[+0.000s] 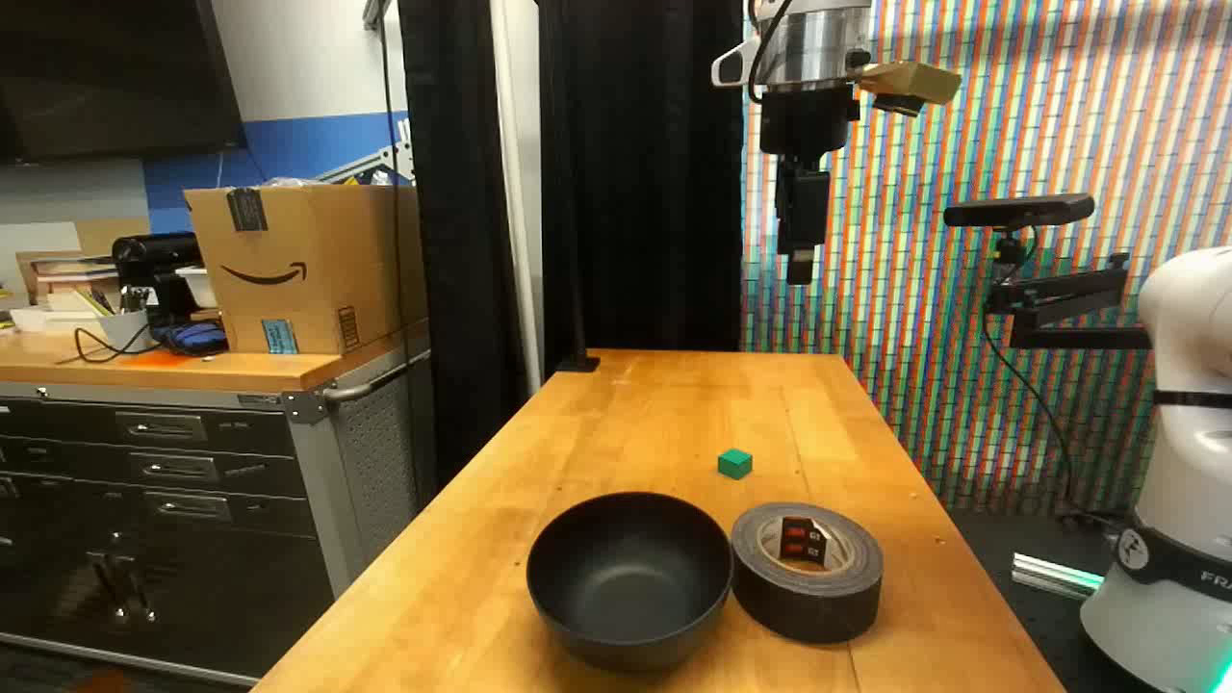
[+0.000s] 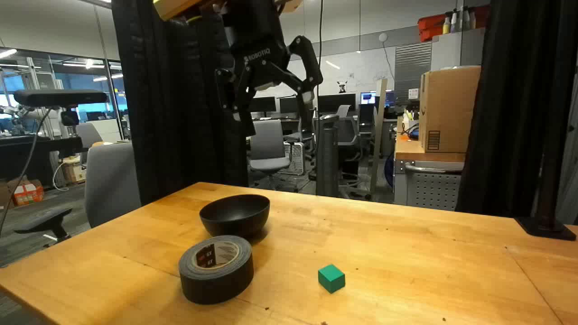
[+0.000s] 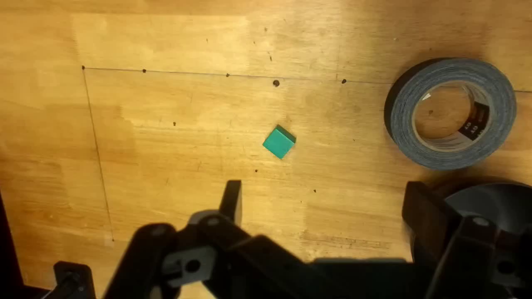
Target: Move the seal tape
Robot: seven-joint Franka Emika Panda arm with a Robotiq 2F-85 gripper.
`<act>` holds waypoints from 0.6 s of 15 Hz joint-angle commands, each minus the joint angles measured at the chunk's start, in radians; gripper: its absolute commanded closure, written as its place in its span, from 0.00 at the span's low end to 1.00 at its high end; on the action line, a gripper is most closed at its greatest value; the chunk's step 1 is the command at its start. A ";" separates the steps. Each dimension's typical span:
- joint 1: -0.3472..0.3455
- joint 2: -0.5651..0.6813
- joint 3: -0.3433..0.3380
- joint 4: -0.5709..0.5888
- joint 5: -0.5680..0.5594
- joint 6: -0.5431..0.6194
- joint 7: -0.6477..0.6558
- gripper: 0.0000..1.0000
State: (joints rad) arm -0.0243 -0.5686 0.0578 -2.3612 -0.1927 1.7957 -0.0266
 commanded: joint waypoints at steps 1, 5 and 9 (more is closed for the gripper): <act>0.015 0.001 -0.011 0.007 -0.006 -0.004 0.006 0.00; 0.033 0.017 -0.005 -0.019 0.006 0.000 0.000 0.00; 0.074 0.046 0.001 -0.047 0.029 0.007 -0.015 0.00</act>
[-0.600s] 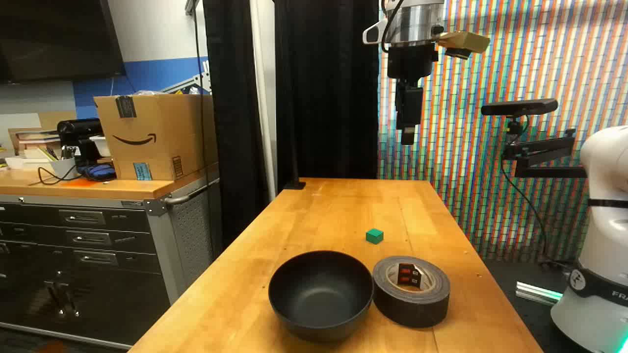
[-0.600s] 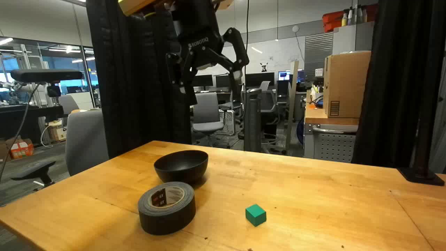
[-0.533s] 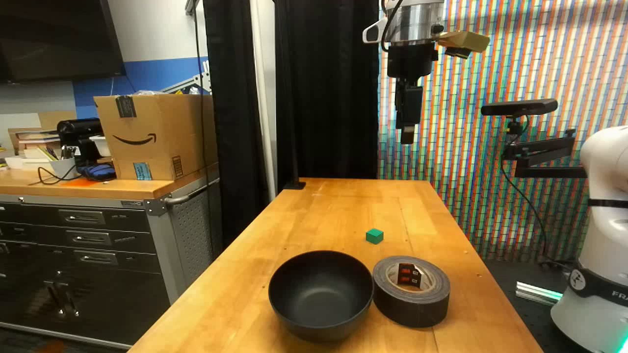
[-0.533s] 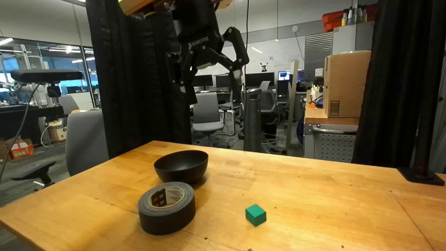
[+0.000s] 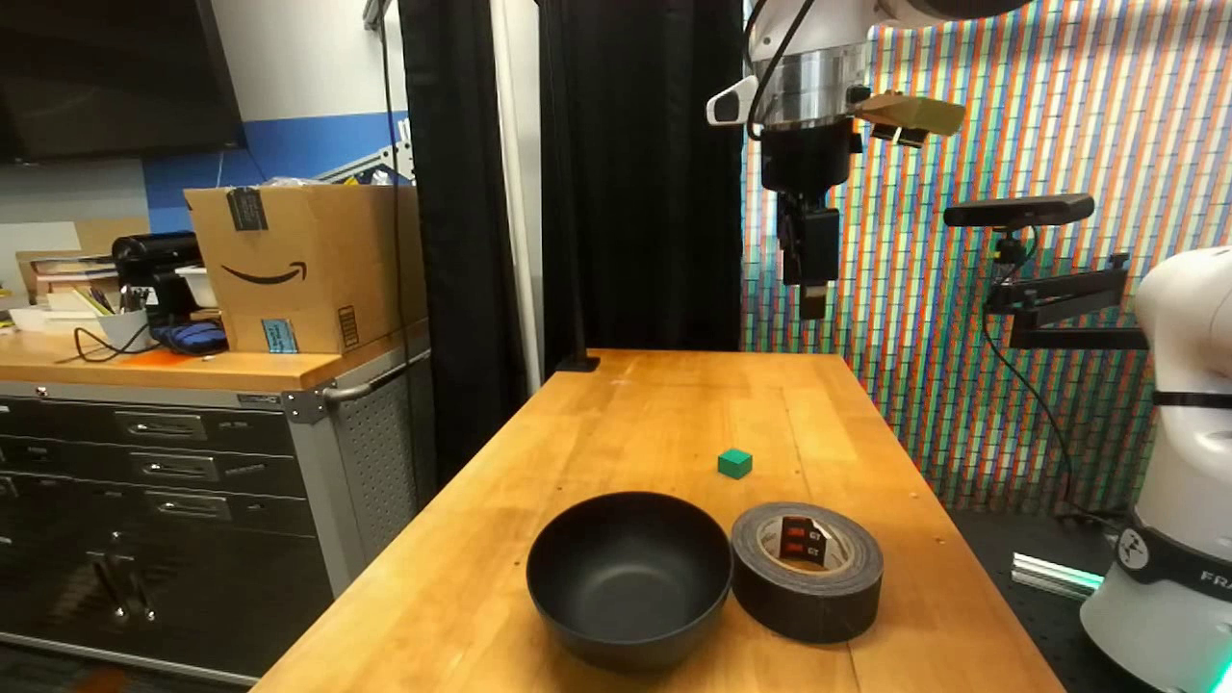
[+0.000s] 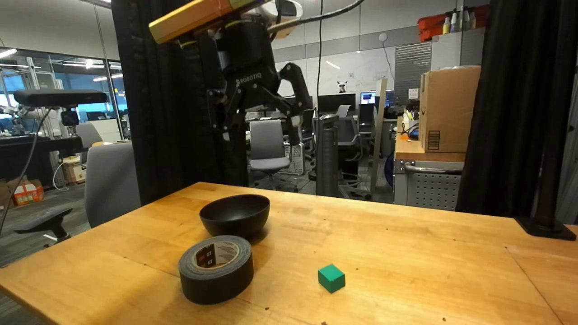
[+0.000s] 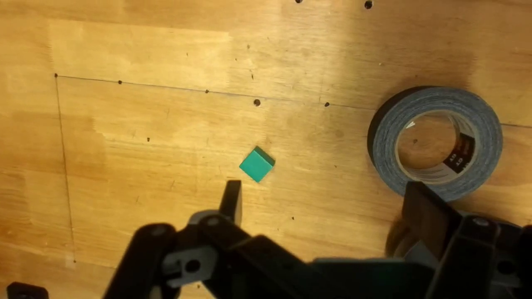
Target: Move the seal tape
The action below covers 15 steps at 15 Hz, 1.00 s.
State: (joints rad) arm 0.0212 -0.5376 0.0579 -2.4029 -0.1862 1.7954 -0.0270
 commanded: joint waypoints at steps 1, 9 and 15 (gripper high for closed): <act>0.038 0.023 0.002 -0.009 0.027 0.008 -0.017 0.00; 0.060 0.080 -0.013 -0.039 0.021 0.091 -0.060 0.00; 0.064 0.155 -0.006 -0.057 0.026 0.156 -0.068 0.00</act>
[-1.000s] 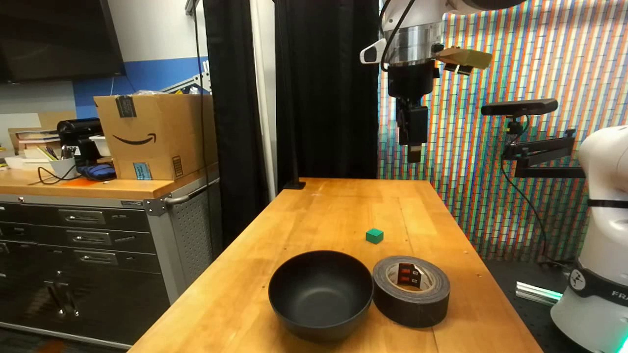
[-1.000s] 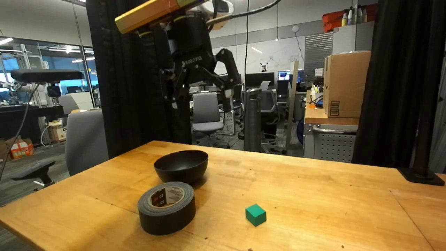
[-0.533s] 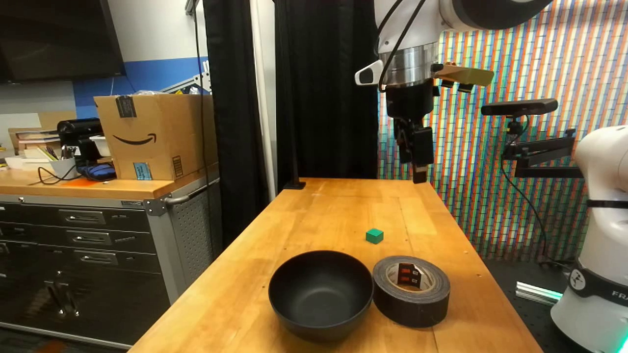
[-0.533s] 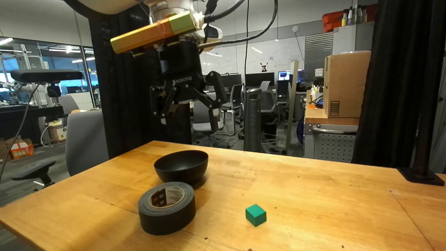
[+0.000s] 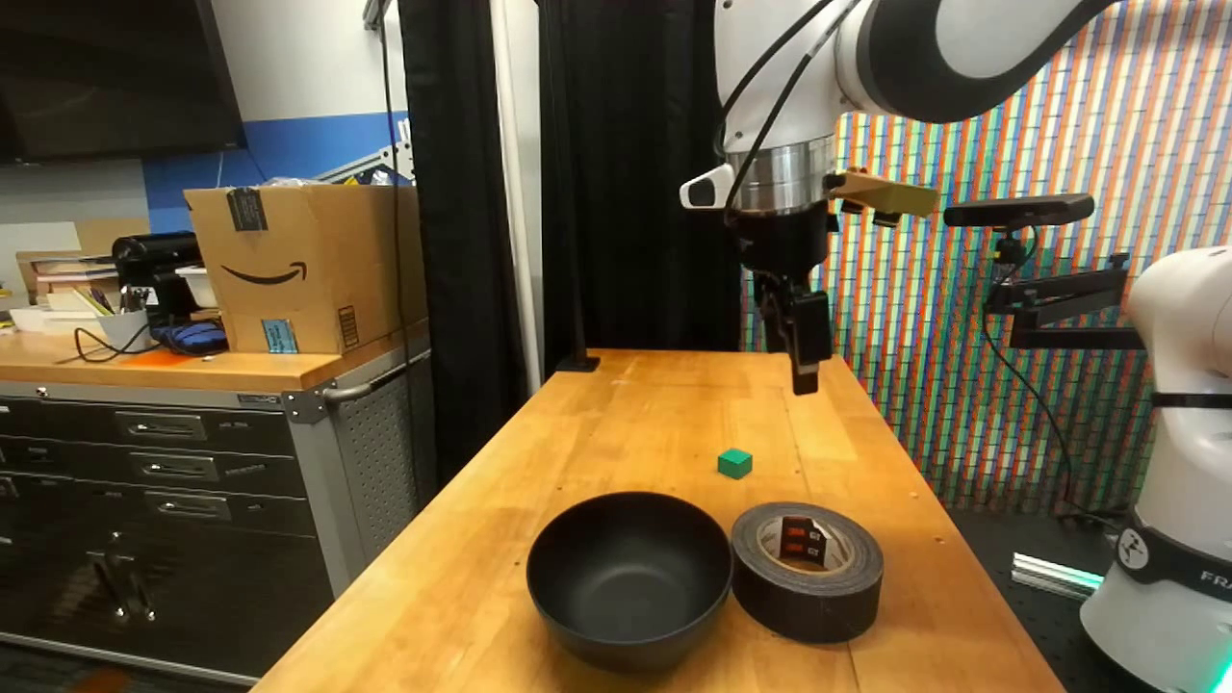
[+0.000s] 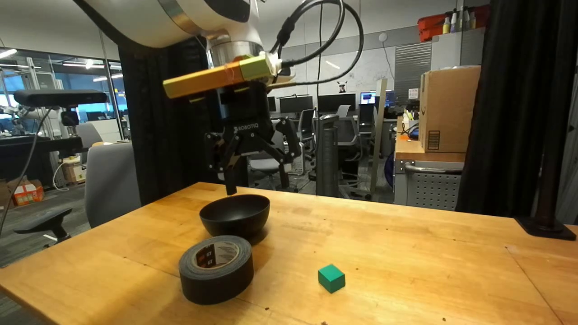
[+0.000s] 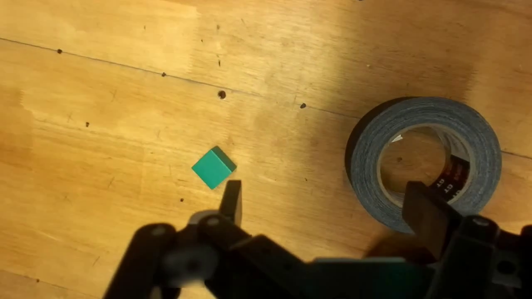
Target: Move the seal tape
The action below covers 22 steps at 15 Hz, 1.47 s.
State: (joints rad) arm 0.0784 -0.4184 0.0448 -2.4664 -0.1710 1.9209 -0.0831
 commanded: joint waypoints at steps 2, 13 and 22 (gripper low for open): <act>0.016 0.055 0.030 0.005 0.011 0.028 0.014 0.00; 0.050 0.137 0.060 -0.028 0.083 0.105 0.016 0.00; 0.038 0.261 0.037 -0.034 0.096 0.254 -0.059 0.00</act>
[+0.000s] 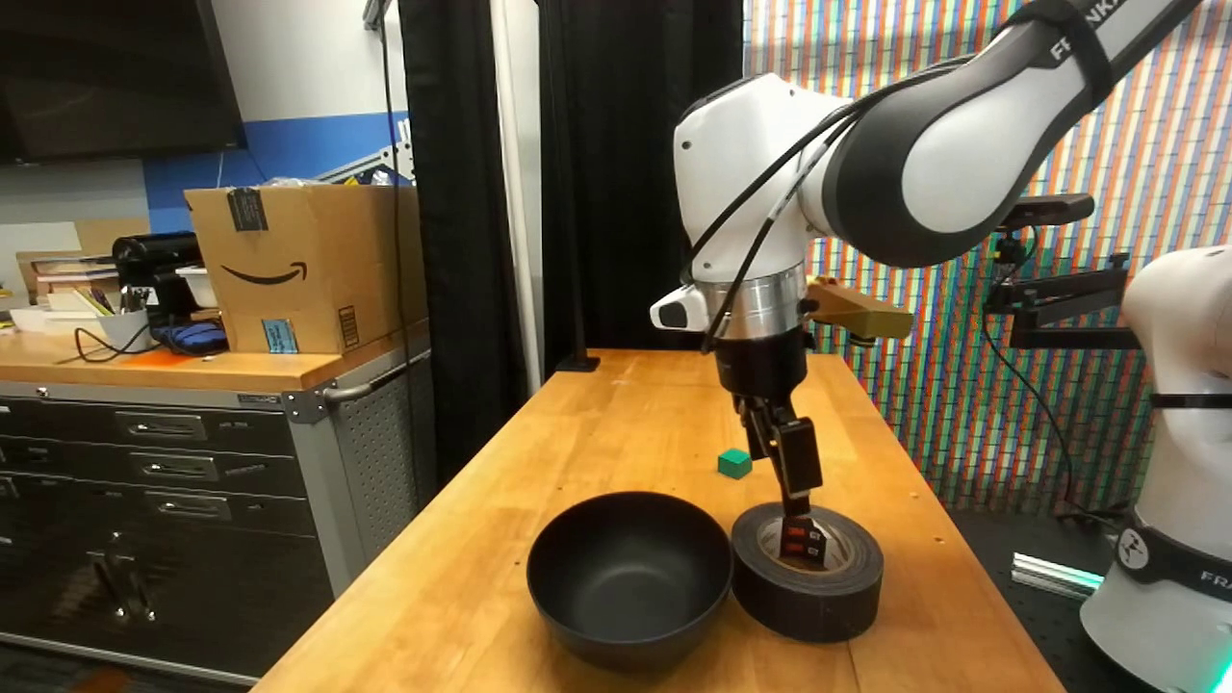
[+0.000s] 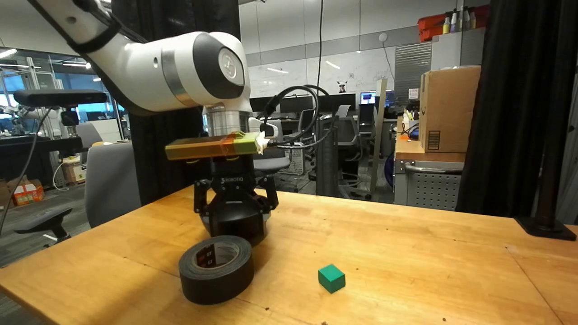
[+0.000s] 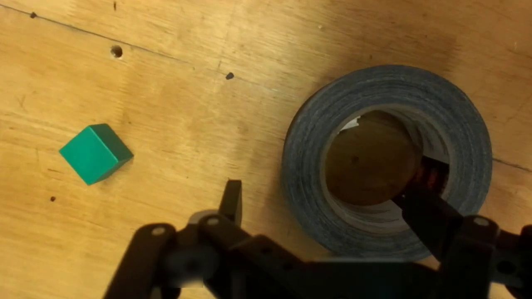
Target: Move the seal tape
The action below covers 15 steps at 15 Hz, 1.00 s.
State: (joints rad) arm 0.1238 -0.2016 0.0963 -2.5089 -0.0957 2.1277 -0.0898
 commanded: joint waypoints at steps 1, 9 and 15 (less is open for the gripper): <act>-0.010 0.059 -0.019 0.006 0.022 0.060 -0.066 0.00; -0.040 0.105 -0.052 -0.005 0.033 0.122 -0.147 0.00; -0.064 0.092 -0.070 -0.020 0.015 0.129 -0.178 0.35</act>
State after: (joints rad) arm 0.0750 -0.0900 0.0374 -2.5100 -0.0868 2.2285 -0.2309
